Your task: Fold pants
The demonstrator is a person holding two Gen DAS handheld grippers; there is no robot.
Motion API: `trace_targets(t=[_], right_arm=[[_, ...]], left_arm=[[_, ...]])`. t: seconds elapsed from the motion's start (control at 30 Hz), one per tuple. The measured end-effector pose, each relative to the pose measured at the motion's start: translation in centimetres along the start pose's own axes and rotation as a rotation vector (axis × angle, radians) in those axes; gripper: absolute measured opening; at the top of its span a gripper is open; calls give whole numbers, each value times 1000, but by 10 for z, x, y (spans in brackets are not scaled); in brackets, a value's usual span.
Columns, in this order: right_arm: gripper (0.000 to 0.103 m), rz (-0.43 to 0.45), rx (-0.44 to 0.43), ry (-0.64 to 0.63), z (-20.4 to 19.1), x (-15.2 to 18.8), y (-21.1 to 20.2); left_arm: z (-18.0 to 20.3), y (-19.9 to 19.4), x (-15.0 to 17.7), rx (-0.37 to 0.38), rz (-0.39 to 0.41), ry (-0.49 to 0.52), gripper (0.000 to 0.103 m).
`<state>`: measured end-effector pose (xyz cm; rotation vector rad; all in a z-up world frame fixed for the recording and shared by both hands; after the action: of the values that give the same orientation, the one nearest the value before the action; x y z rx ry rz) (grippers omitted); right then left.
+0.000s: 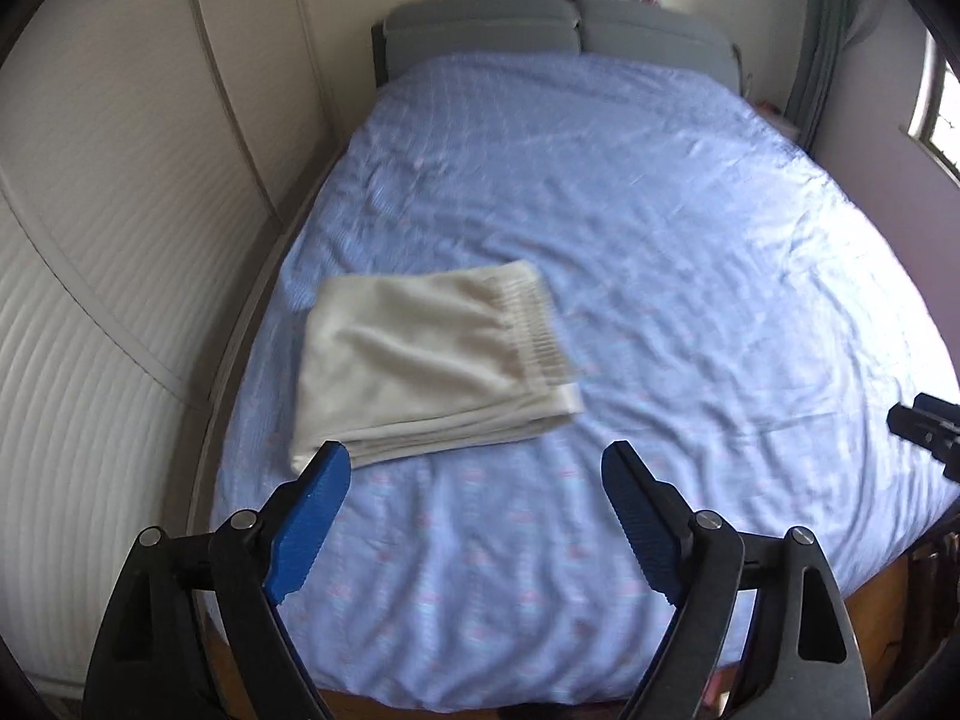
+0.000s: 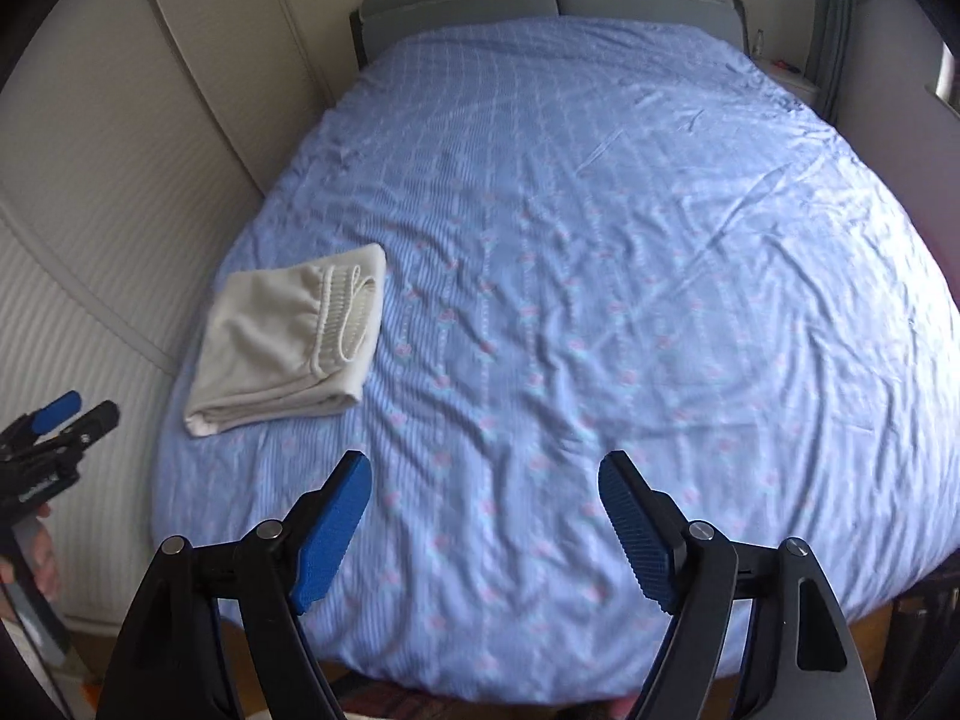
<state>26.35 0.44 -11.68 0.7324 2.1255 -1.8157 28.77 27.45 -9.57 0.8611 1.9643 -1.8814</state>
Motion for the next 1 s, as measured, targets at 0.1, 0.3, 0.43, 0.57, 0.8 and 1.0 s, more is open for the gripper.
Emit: trace_targets(t=[0.1,0.3,0.43,0.57,0.8,1.0], right_arm=[[80,46,8,-17,31,12,-42],[81,118,-13,-65,97,35,-114],[82,169,-24,-76,146,55,-160],[82,193,-18,-82,184,72,-193],[82,249,10,-45,233,93,-234],[82,288,17,-25,247,98,-254]], left_arm=[[57,-35,4,19,47,6,89],[168,-99,18,62,109,53,92],[223,-135,27,99,147,18,94],[267,-164,36,106,180,21,94],[311,-196,42,117,221,46,95],[328,-207,44,122,246,77,95]])
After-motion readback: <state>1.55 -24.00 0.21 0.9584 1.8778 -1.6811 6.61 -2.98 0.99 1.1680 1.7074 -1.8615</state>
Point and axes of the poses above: each gripper's, at about its wrist camera, not at the fingertips, and y roughly the way its jaws point, z to its right, x to its underside, the point moved 2 cm from there along y, roughly the way its jaws point, and after that the axes turned 3 degrees about y, right-handed, at the moved point
